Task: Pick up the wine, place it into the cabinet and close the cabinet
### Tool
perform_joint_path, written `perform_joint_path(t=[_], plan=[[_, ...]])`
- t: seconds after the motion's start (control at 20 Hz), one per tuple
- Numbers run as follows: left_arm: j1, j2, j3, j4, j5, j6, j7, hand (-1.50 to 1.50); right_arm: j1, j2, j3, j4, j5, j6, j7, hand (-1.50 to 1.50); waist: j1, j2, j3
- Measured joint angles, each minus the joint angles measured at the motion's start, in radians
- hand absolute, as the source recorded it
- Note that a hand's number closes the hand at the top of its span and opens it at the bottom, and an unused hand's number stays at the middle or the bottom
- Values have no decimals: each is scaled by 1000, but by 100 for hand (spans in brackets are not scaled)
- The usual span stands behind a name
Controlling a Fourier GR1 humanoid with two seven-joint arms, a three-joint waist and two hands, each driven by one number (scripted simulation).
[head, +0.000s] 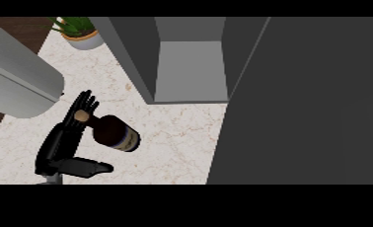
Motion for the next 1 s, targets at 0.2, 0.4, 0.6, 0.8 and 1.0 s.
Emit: perform_joint_path(t=[0.2, 0.4, 0.6, 0.8, 1.0], plan=[[-31, -2, 0, 106, -22, -10, -62, -150, -30, 5, 19, 2, 5, -25, 22, -150, -1, 0, 0], [-58, 0, 4, 195, -8, -49, -83, -150, -34, -13, 25, 0, 7, -37, 26, -150, -2, -1, 0], [-100, -2, 4, 290, 2, -88, -106, -150, -48, -21, 31, 2, 9, -50, 34, -150, -3, -1, 0], [-122, -3, -2, 351, -5, -113, -139, -150, -48, -42, 27, -1, 11, -60, 40, -150, -3, -1, 0], [-171, 1, 4, 450, -21, -122, -196, -150, -42, -59, 31, -1, 11, -66, 27, -150, -5, 0, 0]])
